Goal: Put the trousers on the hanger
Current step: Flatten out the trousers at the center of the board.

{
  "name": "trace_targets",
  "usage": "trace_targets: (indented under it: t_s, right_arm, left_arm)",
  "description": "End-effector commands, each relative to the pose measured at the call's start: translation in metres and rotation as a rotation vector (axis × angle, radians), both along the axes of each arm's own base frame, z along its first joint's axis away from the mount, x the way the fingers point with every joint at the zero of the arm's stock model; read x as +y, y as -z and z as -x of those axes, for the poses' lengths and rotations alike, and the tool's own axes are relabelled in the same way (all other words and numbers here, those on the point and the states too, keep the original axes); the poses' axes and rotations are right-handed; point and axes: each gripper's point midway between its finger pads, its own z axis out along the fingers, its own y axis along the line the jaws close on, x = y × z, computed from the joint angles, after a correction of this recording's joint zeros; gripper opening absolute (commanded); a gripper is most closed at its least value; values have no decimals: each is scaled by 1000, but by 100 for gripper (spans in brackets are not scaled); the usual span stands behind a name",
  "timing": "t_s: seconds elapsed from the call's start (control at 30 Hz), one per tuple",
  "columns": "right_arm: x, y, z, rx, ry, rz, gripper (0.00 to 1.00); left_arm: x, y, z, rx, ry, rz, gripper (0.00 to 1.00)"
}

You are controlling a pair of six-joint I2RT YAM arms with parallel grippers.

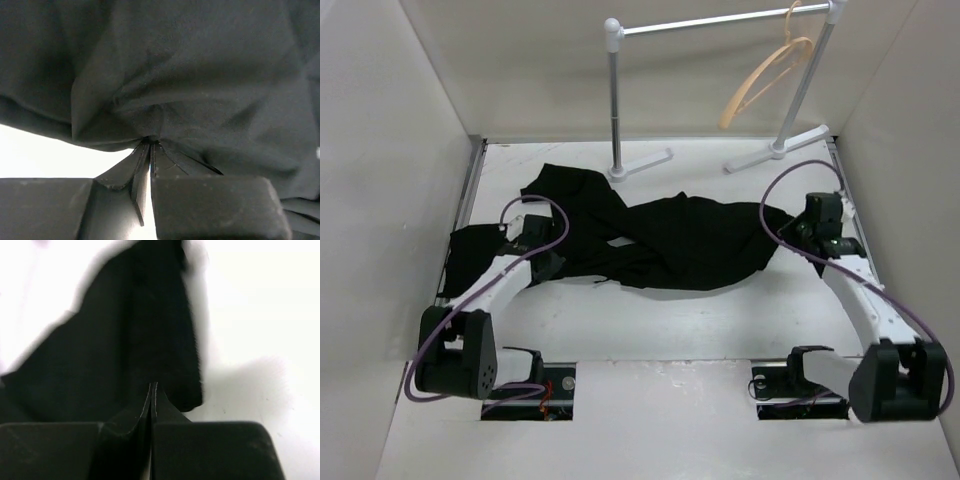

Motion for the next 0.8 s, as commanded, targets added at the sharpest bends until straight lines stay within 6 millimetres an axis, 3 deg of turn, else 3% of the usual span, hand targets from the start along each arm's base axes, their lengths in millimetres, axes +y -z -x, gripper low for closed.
trace_targets:
  t_s: [0.0, 0.1, 0.17, 0.27, 0.37, 0.43, 0.53, 0.63, 0.77]
  right_arm:
    - [-21, -74, 22, -53, 20, 174, 1]
    - [-30, -106, 45, -38, 23, 235, 3]
    - [-30, -109, 45, -7, 9, 244, 14]
    - [-15, -70, 35, 75, -39, 178, 45]
    - [10, -20, 36, 62, -59, 41, 48]
    - [11, 3, 32, 19, -46, -14, 53]
    - [5, 12, 11, -97, -45, -49, 66]
    - [-6, 22, -11, -142, -30, -60, 66]
    - [-2, 21, -33, -203, -49, -122, 65]
  left_arm:
    - [13, -47, -16, -135, -39, -13, 1]
    - [15, -70, -6, -156, -40, -11, 1]
    - [17, -80, 3, -160, -37, -15, 2]
    - [21, -80, 5, -155, -48, -13, 3]
    - [24, -80, -2, -145, -55, -11, 3]
    - [24, -81, -7, -155, -54, -11, 3]
    - [25, -76, -8, -142, -56, -13, 2]
    - [21, -73, -8, -127, -44, -4, 2]
    - [19, -72, -7, -118, -33, -3, 2]
